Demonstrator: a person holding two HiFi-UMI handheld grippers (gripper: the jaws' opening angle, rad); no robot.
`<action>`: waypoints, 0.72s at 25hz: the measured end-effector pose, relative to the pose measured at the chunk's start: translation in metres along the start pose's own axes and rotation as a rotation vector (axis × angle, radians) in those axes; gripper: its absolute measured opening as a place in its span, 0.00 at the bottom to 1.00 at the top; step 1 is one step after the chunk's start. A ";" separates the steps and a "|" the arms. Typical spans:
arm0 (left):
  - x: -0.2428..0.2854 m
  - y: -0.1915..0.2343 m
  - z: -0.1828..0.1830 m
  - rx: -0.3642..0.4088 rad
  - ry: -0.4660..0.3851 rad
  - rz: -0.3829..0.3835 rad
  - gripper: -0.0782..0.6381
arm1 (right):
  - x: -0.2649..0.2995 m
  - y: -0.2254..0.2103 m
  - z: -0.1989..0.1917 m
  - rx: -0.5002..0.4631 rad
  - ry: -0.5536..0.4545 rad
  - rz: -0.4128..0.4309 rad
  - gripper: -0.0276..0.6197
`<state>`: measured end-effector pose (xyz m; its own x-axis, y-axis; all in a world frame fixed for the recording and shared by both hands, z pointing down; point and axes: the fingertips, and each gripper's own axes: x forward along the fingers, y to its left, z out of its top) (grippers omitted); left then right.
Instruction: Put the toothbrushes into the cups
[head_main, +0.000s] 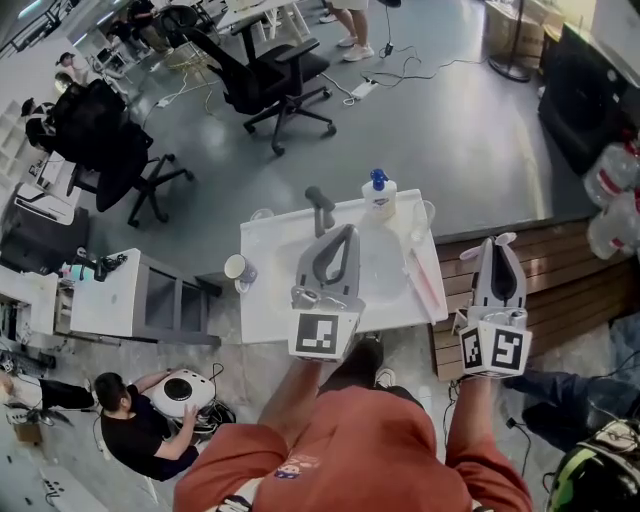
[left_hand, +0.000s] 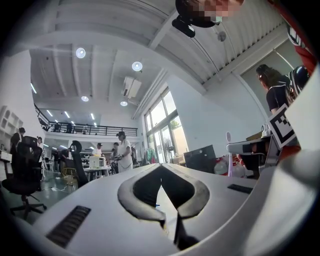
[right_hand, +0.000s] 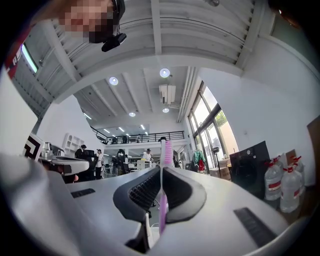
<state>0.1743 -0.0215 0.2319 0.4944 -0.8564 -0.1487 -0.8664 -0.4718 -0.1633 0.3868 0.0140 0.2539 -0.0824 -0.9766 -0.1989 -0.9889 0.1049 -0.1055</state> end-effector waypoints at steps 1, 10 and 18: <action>0.004 0.000 -0.004 -0.004 -0.002 -0.007 0.13 | 0.003 -0.002 -0.003 -0.002 0.002 -0.005 0.08; 0.059 0.025 -0.042 -0.037 0.004 -0.055 0.13 | 0.060 -0.005 -0.029 -0.051 0.037 -0.031 0.08; 0.115 0.051 -0.083 -0.065 0.043 -0.079 0.13 | 0.128 -0.004 -0.066 -0.029 0.083 -0.035 0.08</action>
<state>0.1817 -0.1616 0.2873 0.5594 -0.8234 -0.0958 -0.8281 -0.5498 -0.1093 0.3724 -0.1241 0.2927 -0.0561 -0.9918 -0.1144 -0.9944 0.0658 -0.0827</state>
